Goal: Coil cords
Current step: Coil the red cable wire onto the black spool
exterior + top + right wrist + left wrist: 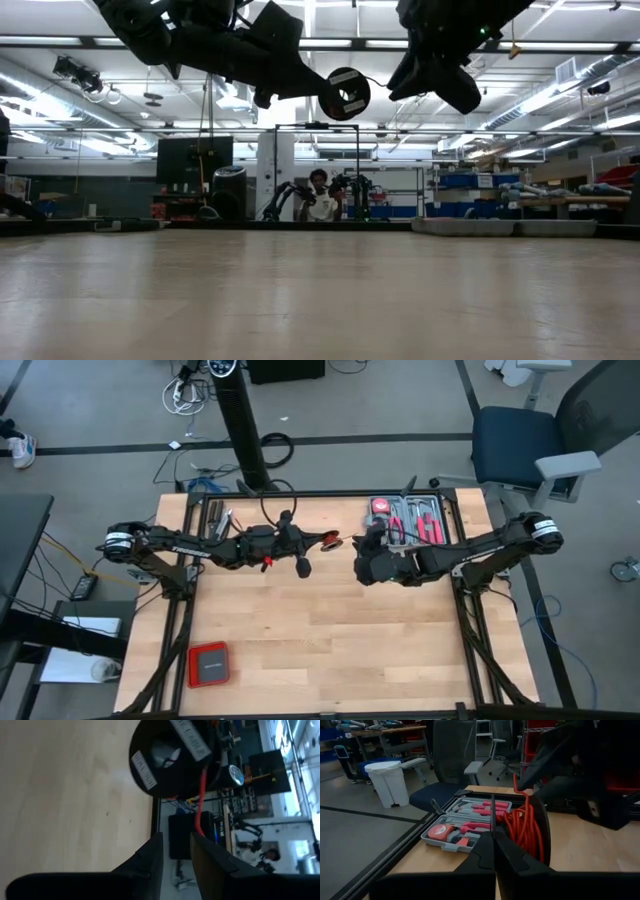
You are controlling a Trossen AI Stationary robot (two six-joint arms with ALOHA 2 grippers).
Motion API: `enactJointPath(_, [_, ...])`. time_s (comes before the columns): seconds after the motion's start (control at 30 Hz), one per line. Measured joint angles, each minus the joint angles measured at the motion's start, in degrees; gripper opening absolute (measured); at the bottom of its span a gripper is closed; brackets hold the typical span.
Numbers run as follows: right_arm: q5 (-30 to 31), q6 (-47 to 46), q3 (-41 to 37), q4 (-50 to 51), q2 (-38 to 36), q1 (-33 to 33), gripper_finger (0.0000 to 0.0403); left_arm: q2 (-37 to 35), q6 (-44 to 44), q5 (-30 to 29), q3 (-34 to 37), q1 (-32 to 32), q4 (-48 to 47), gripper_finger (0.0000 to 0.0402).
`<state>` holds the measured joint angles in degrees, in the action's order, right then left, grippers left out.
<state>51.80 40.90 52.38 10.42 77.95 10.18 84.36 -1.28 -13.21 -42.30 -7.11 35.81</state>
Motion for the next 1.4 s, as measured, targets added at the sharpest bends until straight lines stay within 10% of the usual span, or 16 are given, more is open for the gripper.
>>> enactJointPath(1.4, [-6.21,5.75,0.0,3.55,-4.61,0.7,0.0021,0.0,-1.35,6.46,0.0,-0.02,0.51,0.0])
